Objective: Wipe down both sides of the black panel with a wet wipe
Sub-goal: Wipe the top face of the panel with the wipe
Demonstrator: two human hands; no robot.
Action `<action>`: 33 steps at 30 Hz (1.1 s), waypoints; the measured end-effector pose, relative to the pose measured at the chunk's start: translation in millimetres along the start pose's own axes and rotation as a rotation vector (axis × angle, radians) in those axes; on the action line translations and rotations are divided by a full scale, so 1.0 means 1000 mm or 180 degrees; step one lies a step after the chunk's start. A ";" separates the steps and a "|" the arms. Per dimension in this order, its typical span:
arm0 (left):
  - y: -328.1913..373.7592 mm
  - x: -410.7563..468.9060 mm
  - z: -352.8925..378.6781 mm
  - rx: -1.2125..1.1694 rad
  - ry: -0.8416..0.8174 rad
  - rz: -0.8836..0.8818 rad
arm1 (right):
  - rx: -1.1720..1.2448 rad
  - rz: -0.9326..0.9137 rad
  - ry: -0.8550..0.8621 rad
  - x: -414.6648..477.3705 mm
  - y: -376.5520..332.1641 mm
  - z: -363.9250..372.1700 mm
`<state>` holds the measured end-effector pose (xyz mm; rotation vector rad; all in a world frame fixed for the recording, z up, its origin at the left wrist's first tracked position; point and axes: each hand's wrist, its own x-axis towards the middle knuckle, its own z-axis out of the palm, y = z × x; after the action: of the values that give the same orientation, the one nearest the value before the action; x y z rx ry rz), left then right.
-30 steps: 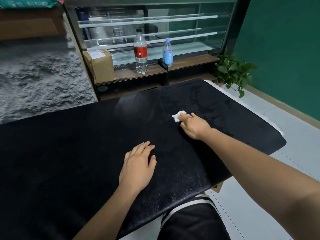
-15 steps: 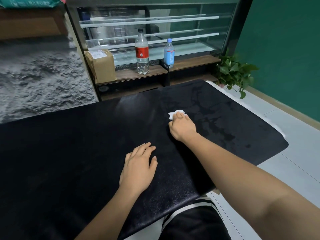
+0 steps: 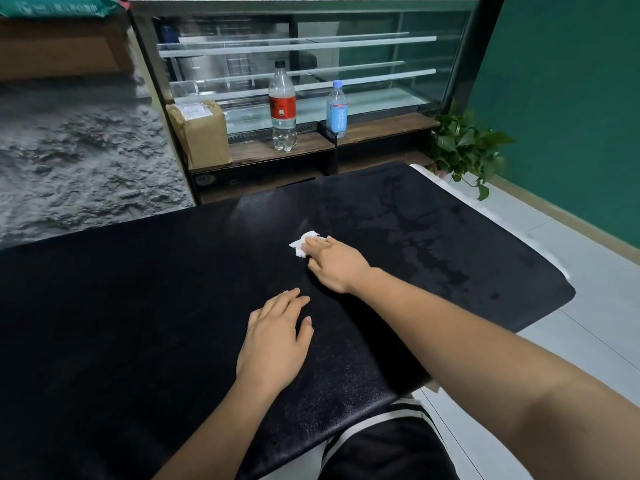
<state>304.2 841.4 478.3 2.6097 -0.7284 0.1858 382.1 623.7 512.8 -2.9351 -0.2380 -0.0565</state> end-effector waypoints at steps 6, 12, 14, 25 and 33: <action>0.000 0.000 0.000 -0.0031 0.0008 -0.0017 | 0.0118 -0.0034 -0.0151 -0.001 0.034 -0.013; 0.000 0.000 0.000 -0.0019 -0.0001 -0.0031 | 0.0125 0.0616 -0.0228 -0.001 0.066 -0.024; 0.001 0.000 0.000 -0.0021 -0.0006 -0.0037 | 0.0164 0.0864 -0.0191 -0.002 0.073 -0.026; 0.001 -0.001 -0.004 -0.0038 -0.0020 -0.0025 | 0.0049 0.1885 0.0368 0.024 0.052 -0.011; 0.001 0.000 -0.003 -0.0062 -0.0014 -0.0002 | -0.0226 0.1095 0.0239 0.048 0.002 0.007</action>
<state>303.2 842.2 481.7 2.5926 -0.7272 0.1719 429.9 631.1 508.3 -2.9899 0.2859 -0.1260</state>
